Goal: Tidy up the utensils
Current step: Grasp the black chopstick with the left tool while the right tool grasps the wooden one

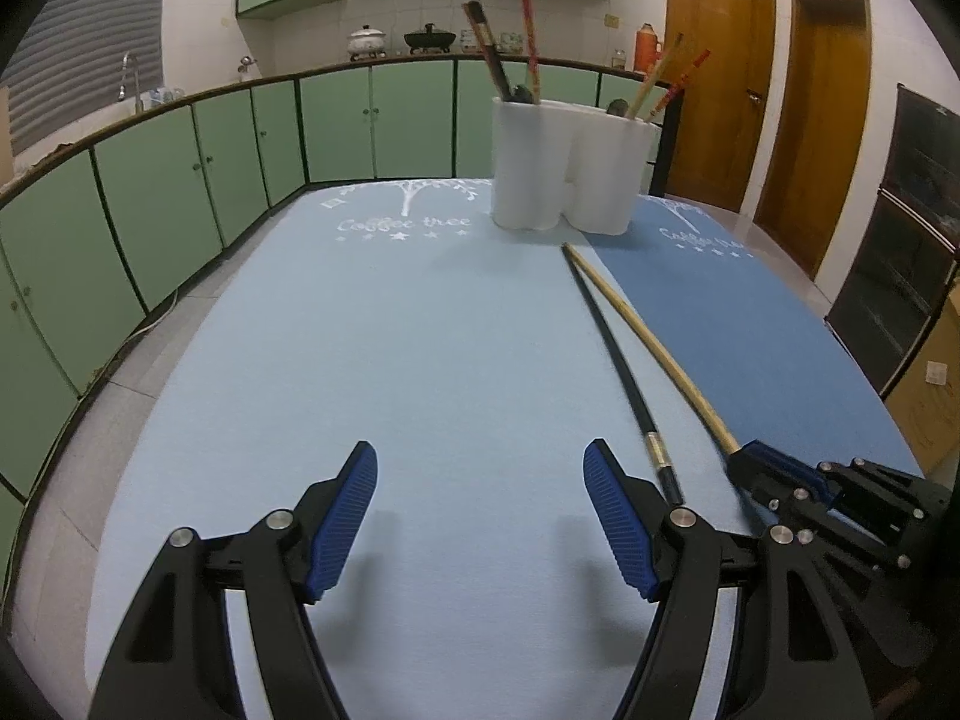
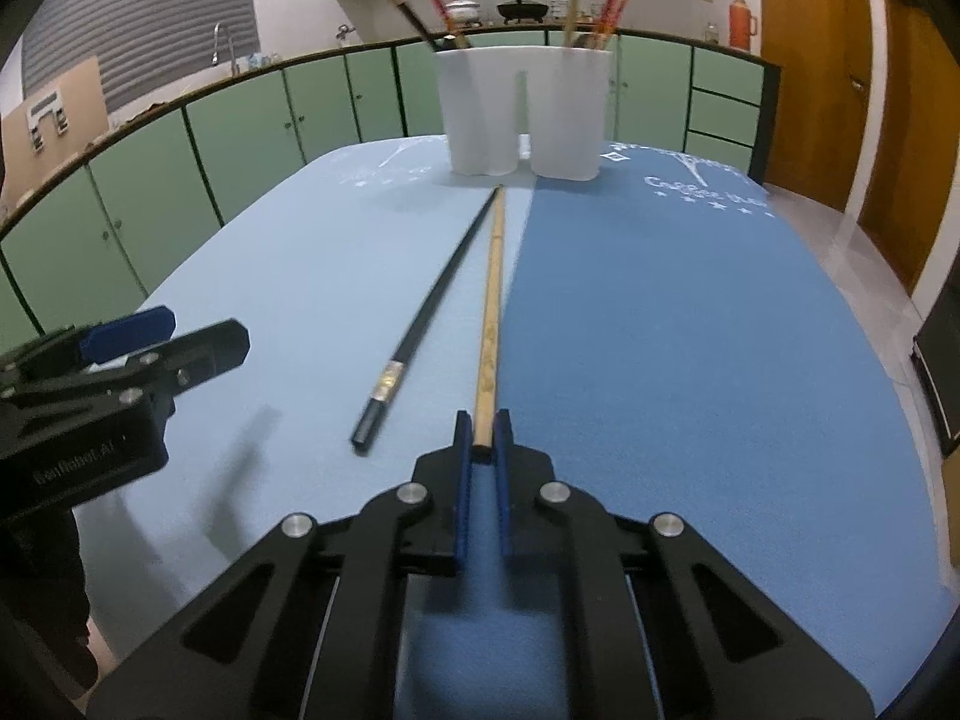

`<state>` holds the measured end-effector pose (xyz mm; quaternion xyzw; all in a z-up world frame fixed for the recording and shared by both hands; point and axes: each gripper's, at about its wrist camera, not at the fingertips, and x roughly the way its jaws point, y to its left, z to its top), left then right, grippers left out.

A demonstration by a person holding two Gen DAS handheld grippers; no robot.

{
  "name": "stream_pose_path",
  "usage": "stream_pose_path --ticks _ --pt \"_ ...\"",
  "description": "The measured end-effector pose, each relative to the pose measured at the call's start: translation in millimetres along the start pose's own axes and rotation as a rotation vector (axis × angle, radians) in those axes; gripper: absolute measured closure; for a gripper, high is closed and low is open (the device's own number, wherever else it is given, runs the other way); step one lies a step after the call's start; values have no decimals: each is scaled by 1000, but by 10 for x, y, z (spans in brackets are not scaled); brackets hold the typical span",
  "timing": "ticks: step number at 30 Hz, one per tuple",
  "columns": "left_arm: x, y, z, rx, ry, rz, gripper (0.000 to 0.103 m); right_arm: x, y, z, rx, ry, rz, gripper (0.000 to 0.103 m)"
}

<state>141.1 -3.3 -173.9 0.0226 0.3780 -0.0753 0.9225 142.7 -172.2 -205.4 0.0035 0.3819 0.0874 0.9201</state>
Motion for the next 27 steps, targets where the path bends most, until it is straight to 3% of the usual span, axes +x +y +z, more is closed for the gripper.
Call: stream_pose_path --ticks 13,18,27 --pt "176 -475 -102 1 50 -74 38 -179 -542 -15 109 -10 -49 97" --pt "239 -568 -130 6 53 -58 49 -182 -606 -52 119 -6 -45 97" --pt "270 -729 -141 21 33 -22 88 -168 -645 -51 133 -5 -43 97"
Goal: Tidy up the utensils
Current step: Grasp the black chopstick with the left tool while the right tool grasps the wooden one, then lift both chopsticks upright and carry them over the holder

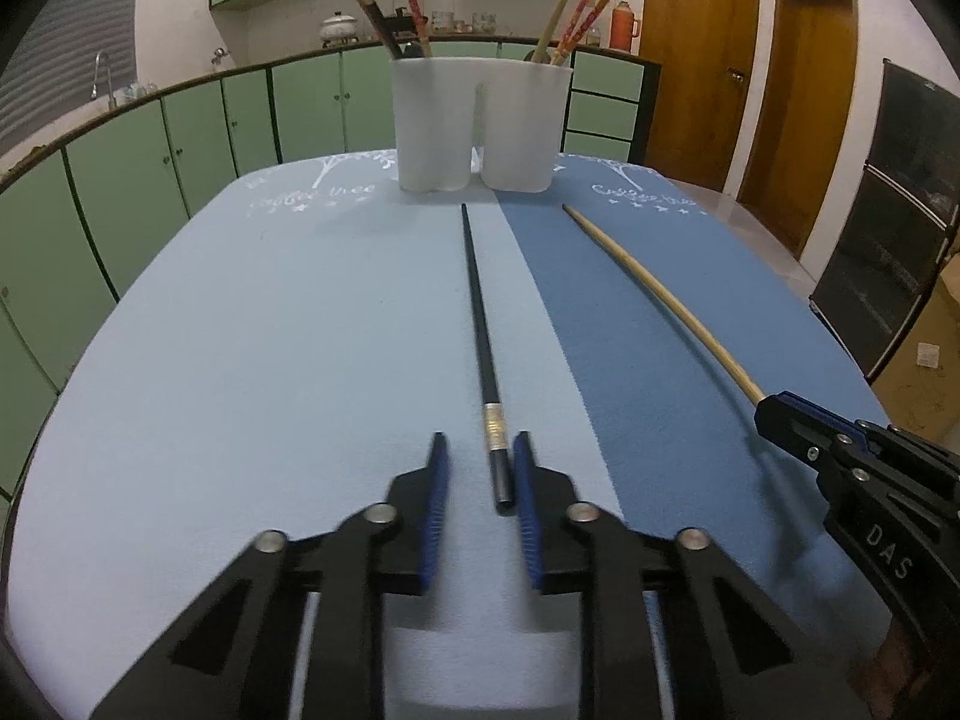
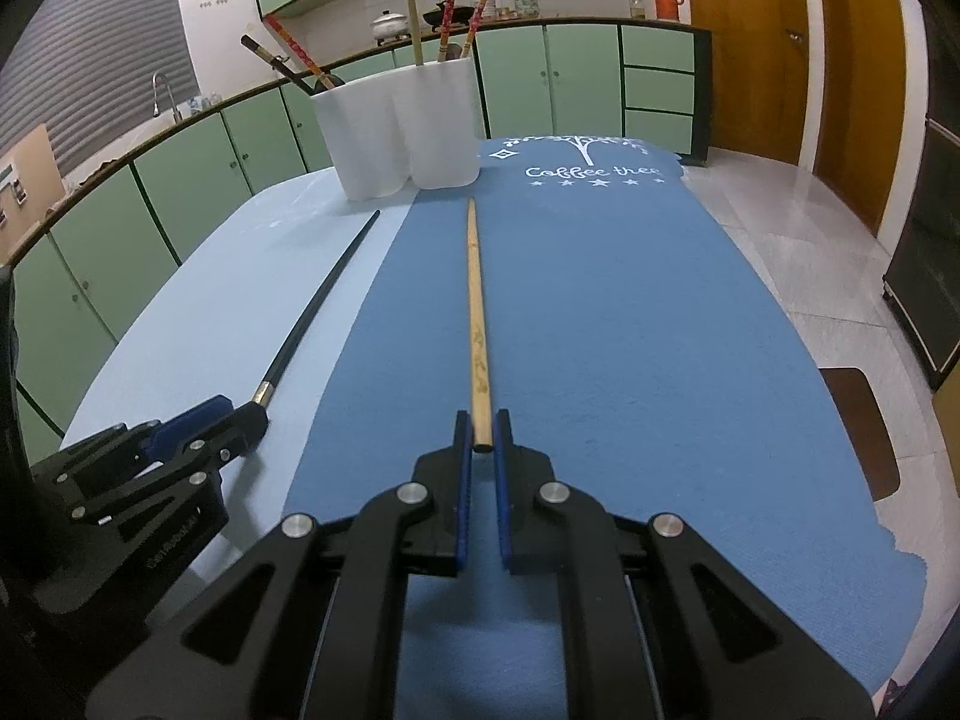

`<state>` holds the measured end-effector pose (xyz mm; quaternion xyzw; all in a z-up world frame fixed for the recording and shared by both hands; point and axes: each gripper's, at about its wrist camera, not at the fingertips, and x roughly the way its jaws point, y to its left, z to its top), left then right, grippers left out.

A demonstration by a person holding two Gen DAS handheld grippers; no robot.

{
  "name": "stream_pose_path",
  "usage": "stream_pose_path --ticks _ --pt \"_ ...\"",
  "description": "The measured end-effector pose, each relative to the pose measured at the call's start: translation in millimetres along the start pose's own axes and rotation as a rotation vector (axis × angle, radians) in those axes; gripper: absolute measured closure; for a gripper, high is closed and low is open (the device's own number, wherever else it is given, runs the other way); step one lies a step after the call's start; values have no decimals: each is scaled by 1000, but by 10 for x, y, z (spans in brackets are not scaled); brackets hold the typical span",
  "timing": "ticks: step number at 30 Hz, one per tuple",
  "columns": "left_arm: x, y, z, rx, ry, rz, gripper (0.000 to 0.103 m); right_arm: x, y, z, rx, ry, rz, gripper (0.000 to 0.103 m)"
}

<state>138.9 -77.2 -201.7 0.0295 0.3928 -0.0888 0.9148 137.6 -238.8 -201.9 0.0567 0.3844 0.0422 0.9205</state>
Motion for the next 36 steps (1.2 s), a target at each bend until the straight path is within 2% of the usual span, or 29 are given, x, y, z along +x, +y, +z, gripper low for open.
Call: stream_pose_path --ticks 2,11,20,29,36 --pt "3 -35 -2 14 -4 10 96 1 3 -3 2 1 -1 97" --pt "-65 15 32 -9 -6 0 97 -42 -14 34 -6 -12 -7 97" --pt "-384 27 208 38 -62 14 97 -229 10 176 -41 -81 -14 97" --pt "-774 105 531 30 -176 0 97 -503 3 457 -53 -161 0 97" --pt "-1048 196 922 14 -281 -19 97 -821 -21 890 -43 -245 45 97"
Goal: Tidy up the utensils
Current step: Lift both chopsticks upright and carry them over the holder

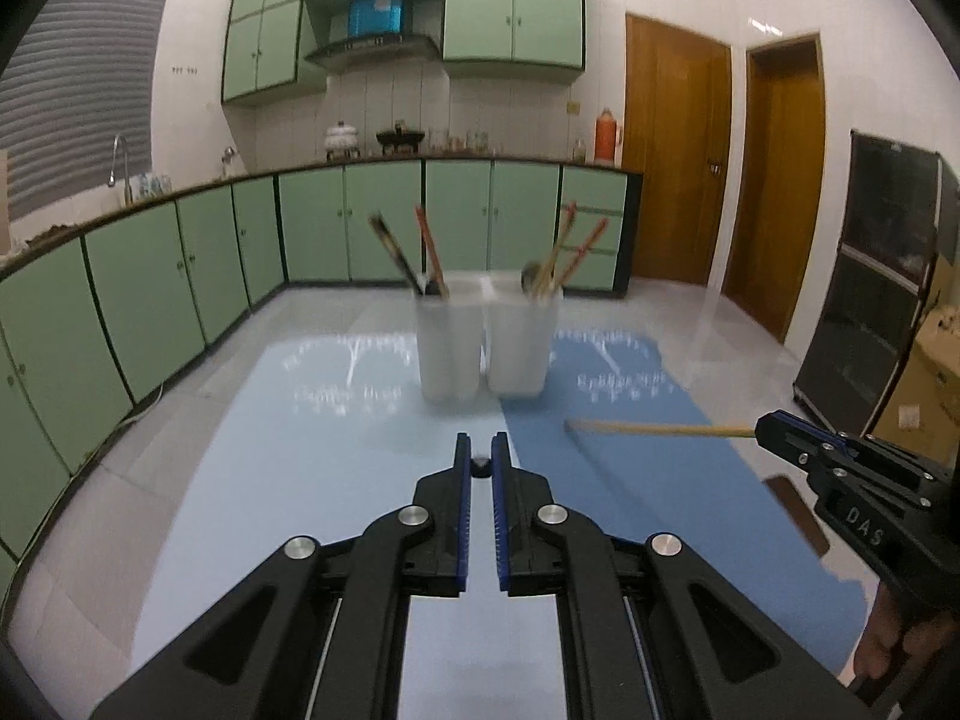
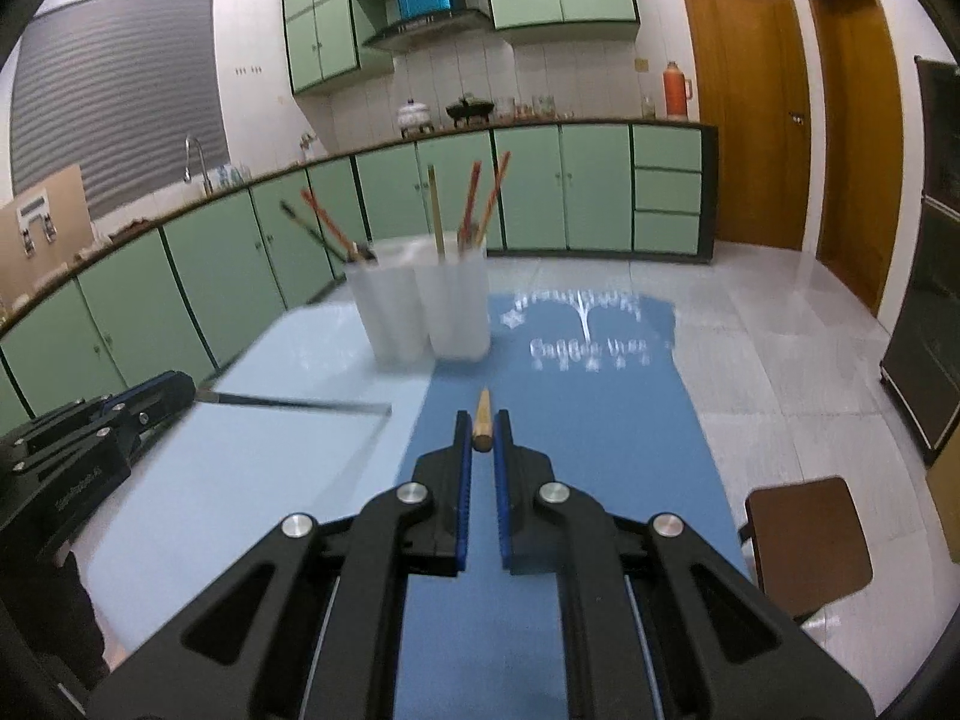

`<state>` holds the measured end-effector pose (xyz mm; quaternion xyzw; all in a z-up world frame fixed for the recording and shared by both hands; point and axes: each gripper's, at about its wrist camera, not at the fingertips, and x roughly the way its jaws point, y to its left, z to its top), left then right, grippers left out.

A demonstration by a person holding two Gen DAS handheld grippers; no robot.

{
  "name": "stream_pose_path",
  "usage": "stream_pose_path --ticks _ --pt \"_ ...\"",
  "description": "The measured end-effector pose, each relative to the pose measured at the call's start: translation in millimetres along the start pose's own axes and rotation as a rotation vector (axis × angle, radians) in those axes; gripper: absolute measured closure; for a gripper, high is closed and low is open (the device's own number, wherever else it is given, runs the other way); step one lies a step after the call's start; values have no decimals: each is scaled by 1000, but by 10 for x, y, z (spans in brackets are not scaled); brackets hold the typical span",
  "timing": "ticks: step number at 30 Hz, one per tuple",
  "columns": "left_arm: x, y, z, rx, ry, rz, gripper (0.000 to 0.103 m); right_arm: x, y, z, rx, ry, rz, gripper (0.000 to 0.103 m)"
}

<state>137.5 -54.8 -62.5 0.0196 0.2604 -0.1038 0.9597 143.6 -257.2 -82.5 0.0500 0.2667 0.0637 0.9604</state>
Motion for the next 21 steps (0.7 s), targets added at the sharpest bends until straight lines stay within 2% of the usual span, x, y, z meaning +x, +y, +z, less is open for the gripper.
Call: stream_pose_path --ticks 9,21 --pt "-7 94 435 -34 -53 -57 97 -110 41 619 -18 -18 83 97" --pt "-119 153 702 -49 -106 -98 97 -45 172 1164 -48 -4 185 97"
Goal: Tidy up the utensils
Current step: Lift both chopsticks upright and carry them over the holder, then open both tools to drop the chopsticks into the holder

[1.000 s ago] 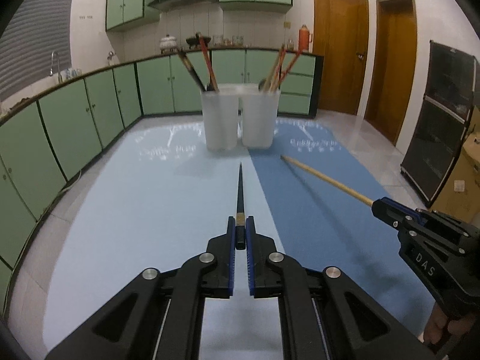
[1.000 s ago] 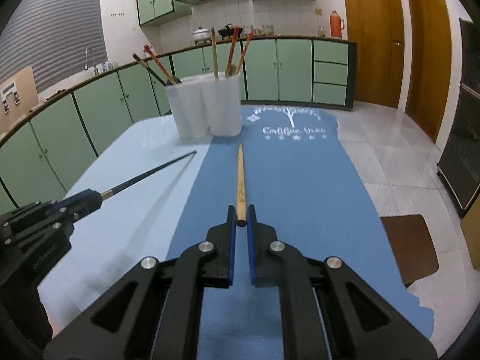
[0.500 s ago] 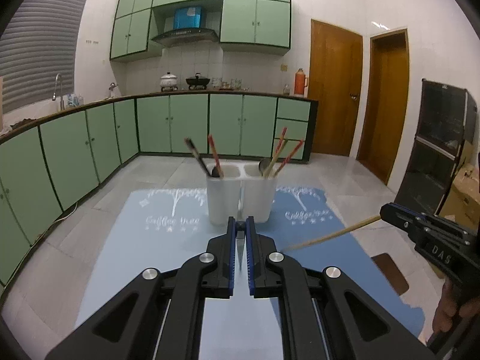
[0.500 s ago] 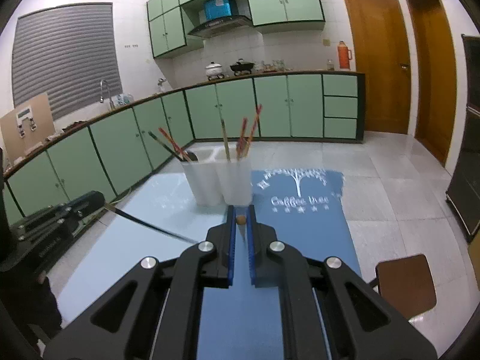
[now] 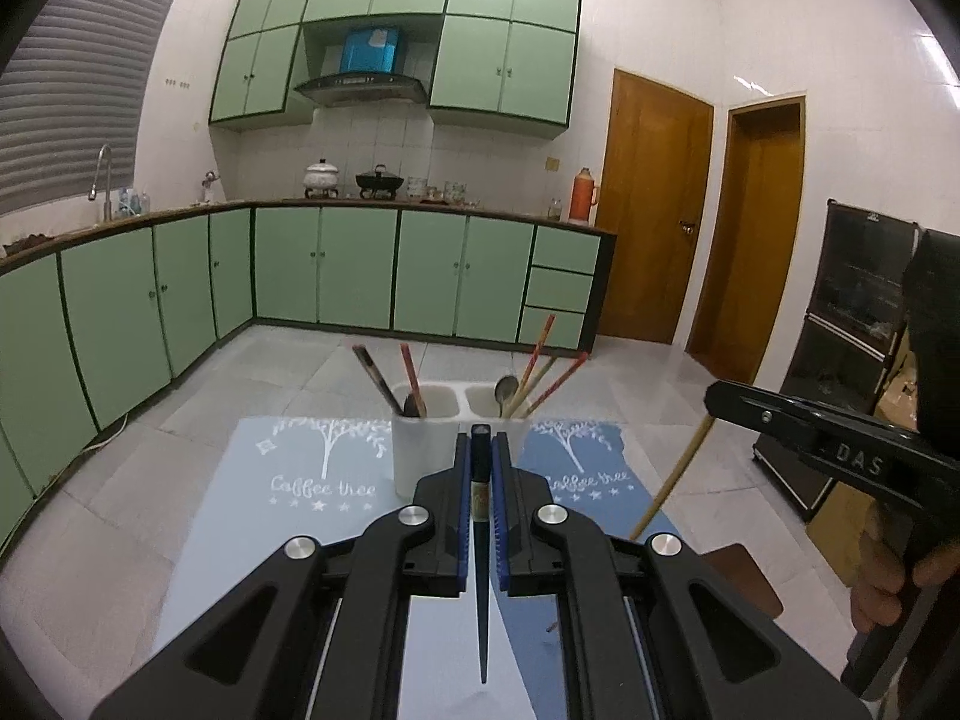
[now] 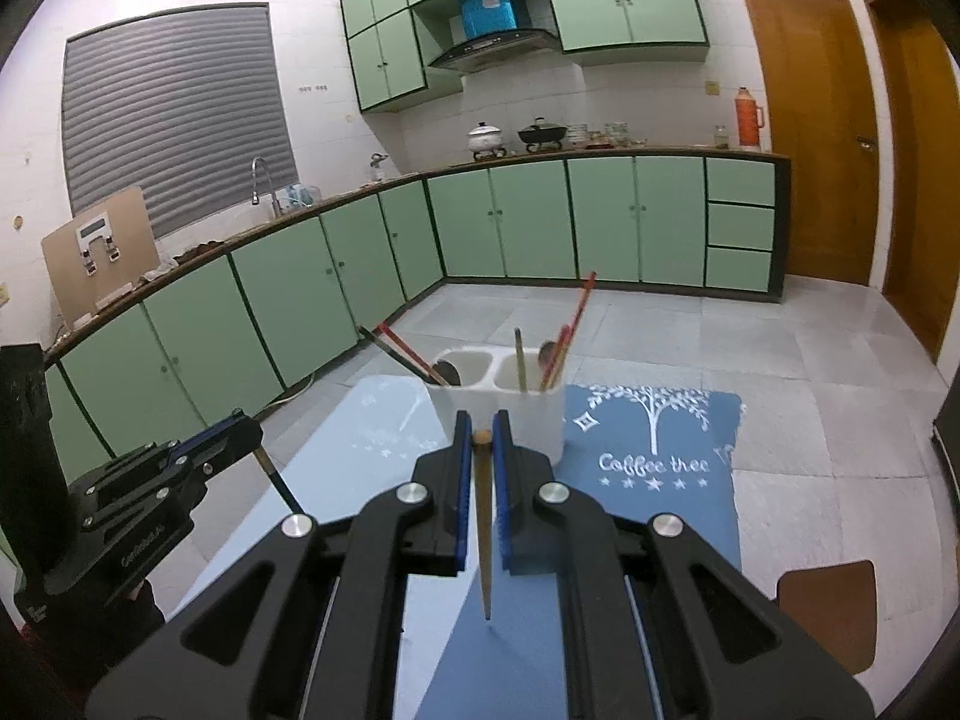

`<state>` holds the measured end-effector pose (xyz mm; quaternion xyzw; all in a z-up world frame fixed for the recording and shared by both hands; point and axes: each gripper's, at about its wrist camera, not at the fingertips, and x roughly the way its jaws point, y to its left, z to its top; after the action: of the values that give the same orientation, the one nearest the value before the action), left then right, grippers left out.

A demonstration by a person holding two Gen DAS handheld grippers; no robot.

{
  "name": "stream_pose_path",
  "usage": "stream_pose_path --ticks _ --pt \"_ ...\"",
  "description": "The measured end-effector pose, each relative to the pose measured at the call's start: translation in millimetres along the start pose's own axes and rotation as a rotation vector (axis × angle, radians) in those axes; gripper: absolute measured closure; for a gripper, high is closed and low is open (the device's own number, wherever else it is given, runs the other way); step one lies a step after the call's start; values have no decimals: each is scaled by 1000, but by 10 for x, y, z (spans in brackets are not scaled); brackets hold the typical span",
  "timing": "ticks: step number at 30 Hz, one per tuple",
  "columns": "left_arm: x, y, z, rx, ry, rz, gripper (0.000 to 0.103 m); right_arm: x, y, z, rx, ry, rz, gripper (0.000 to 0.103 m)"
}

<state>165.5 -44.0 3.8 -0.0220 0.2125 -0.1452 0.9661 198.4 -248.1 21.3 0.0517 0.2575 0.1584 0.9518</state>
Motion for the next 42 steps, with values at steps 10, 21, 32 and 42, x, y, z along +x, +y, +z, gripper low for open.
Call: stream_pose_path --ticks 10,21,32,42 --pt "0 100 518 7 -109 -7 97 44 22 661 -50 -89 26 97" --pt "492 -13 1349 69 -260 -1 97 436 -98 1384 -93 -165 -19 97" --pt "1385 15 1312 73 -233 32 97 1192 -443 1427 -46 -94 -43 97" --pt "1961 284 887 26 -35 45 94 1514 -474 1022 -2 24 9 93"
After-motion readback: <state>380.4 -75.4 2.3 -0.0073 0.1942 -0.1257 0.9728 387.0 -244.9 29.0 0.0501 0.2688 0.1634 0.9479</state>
